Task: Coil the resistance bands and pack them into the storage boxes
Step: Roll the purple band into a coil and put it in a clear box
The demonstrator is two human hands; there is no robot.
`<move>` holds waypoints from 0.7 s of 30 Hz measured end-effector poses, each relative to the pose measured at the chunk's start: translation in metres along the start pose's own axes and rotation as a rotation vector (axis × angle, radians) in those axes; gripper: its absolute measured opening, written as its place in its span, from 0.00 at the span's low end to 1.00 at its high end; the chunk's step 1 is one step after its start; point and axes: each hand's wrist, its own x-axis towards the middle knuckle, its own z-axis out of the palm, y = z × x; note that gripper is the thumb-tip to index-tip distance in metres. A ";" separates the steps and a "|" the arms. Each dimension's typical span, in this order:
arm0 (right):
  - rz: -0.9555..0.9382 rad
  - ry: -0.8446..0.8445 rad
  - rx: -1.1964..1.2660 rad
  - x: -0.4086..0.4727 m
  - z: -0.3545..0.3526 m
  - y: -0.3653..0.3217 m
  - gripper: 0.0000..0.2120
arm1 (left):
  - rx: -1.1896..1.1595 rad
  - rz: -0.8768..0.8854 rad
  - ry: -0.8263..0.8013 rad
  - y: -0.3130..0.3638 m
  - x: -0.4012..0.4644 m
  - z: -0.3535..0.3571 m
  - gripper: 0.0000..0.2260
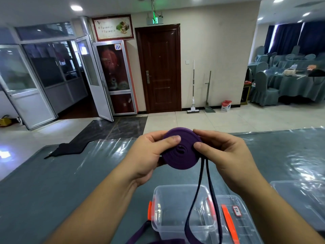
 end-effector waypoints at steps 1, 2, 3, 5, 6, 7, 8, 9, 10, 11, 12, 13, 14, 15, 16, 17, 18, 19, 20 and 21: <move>0.009 0.010 0.022 -0.001 0.000 0.001 0.18 | -0.033 -0.009 0.013 -0.002 0.000 -0.001 0.17; 0.020 0.019 0.035 -0.001 -0.001 0.003 0.19 | -0.049 -0.021 0.018 -0.003 0.000 -0.001 0.18; 0.033 0.019 0.040 -0.002 -0.003 0.005 0.19 | -0.037 -0.034 0.014 -0.003 0.000 -0.002 0.18; 0.059 -0.017 0.008 -0.003 -0.006 0.006 0.18 | 0.044 -0.050 -0.022 -0.002 -0.002 -0.004 0.16; 0.073 -0.052 -0.028 -0.003 -0.009 0.006 0.17 | 0.088 -0.055 -0.049 0.001 -0.003 -0.004 0.14; 0.086 -0.092 -0.066 -0.003 -0.011 0.004 0.16 | 0.123 -0.055 -0.076 0.003 -0.004 -0.004 0.12; 0.093 -0.125 -0.097 -0.003 -0.012 0.002 0.16 | 0.156 -0.046 -0.093 0.004 -0.004 -0.003 0.11; 0.091 -0.142 -0.112 -0.002 -0.012 -0.001 0.16 | 0.183 -0.033 -0.092 0.006 -0.004 -0.003 0.10; 0.079 -0.138 -0.109 -0.001 -0.012 -0.002 0.16 | 0.192 -0.020 -0.082 0.007 -0.004 -0.002 0.09; 0.064 -0.118 -0.093 -0.001 -0.011 -0.004 0.16 | 0.176 -0.011 -0.074 0.008 -0.003 -0.001 0.09; 0.054 -0.087 -0.069 -0.001 -0.010 -0.004 0.17 | 0.134 -0.008 -0.068 0.007 -0.002 0.000 0.10; 0.053 -0.056 -0.039 -0.001 -0.009 -0.004 0.17 | 0.080 -0.013 -0.058 0.006 -0.002 0.001 0.11; 0.058 -0.033 -0.006 -0.002 -0.009 -0.003 0.18 | 0.026 -0.021 -0.041 0.005 -0.002 0.003 0.11; 0.066 -0.018 0.022 -0.003 -0.009 -0.001 0.19 | -0.016 -0.026 -0.025 0.004 -0.003 0.003 0.13; 0.075 -0.012 0.037 -0.005 -0.010 0.001 0.19 | -0.039 -0.028 -0.018 0.002 -0.003 0.004 0.14; 0.084 -0.010 0.042 -0.006 -0.011 0.002 0.19 | -0.042 -0.030 -0.019 0.000 -0.004 0.004 0.16; 0.097 -0.012 0.042 -0.007 -0.012 0.002 0.19 | -0.024 -0.032 -0.025 0.000 -0.004 0.004 0.17; 0.110 -0.019 0.035 -0.008 -0.013 0.003 0.19 | 0.011 -0.034 -0.036 0.000 -0.005 0.004 0.18; 0.122 -0.033 0.021 -0.008 -0.014 0.003 0.18 | 0.049 -0.032 -0.048 0.000 -0.004 0.004 0.18; 0.129 -0.051 0.000 -0.008 -0.015 0.003 0.18 | 0.077 -0.024 -0.054 0.001 -0.004 0.005 0.16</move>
